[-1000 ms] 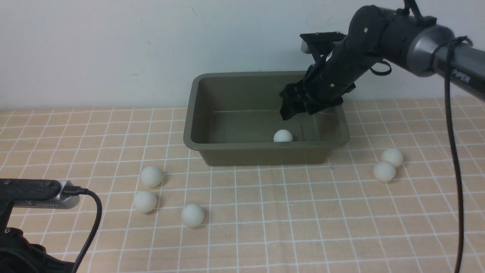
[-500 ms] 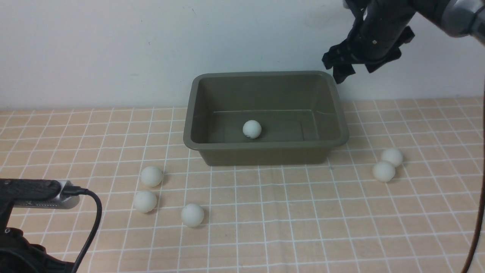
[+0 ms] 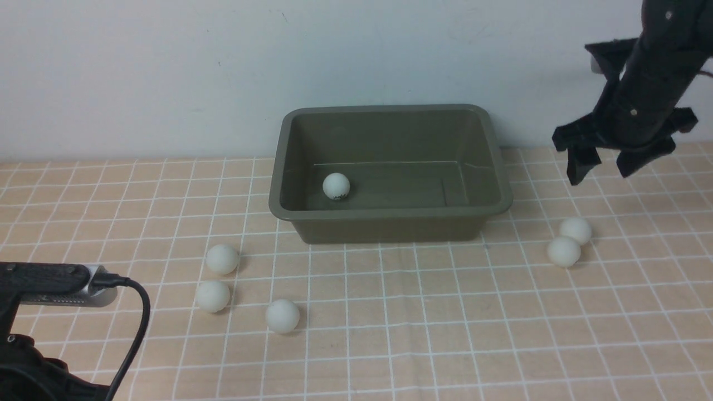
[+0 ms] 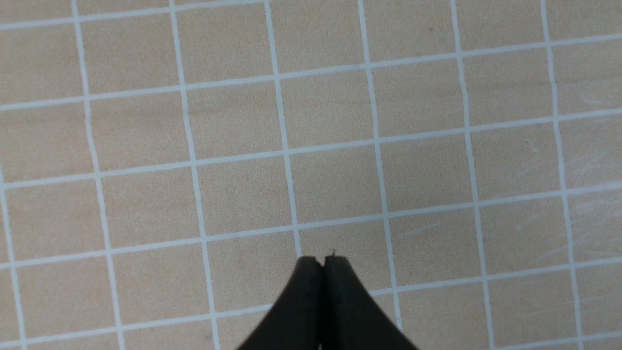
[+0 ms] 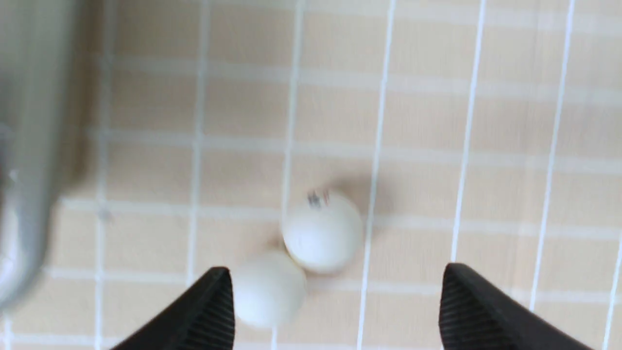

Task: Put the table tennis balls into the box on the light coffee tablecloth.
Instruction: 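Reach for and grasp a ping pong ball on the table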

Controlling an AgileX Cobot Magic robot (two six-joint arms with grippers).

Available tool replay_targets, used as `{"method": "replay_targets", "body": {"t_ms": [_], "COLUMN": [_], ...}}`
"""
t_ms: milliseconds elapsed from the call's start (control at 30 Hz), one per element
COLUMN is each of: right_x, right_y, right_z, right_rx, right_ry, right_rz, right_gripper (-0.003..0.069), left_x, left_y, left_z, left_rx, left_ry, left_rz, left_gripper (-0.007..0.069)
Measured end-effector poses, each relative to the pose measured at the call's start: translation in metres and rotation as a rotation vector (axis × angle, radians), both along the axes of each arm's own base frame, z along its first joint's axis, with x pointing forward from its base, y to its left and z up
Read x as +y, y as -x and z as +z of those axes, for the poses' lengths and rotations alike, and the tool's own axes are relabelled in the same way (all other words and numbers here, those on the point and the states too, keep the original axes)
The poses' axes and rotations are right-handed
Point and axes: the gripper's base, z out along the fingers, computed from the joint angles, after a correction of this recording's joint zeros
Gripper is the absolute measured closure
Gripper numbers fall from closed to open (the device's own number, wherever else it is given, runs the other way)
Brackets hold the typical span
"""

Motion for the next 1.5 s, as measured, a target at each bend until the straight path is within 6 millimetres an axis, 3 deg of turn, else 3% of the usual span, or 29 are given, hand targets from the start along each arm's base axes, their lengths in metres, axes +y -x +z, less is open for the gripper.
{"method": "replay_targets", "body": {"t_ms": [233,567,867,1300,1500], "right_x": [0.004,0.000,0.000,0.001,0.001], "right_y": [0.005,0.001,-0.006,-0.012,-0.013], "right_z": [-0.038,-0.040,-0.069,-0.087,-0.091], "right_rx": [-0.026,-0.083,-0.035,-0.032,-0.033], "right_ry": [-0.069,-0.024,-0.013,-0.014,-0.009], "right_rz": [-0.037,-0.058,-0.060,-0.058,-0.054], "right_gripper": [0.0148,0.0148,0.0148,0.0150,0.0223], "left_x": [0.000,0.000,0.000,0.000,0.000], "left_y": [0.000,0.000,0.000,0.000,0.000], "left_z": [0.000,0.000,0.000,0.000,0.000], "left_rx": [-0.002,-0.002,-0.002,-0.002,-0.002], "left_ry": [0.000,0.000,0.000,0.000,0.000], "left_rz": [0.000,0.000,0.000,0.000,0.000], "left_gripper": [0.0693,0.0693,0.0693,0.0693,0.0693]}}
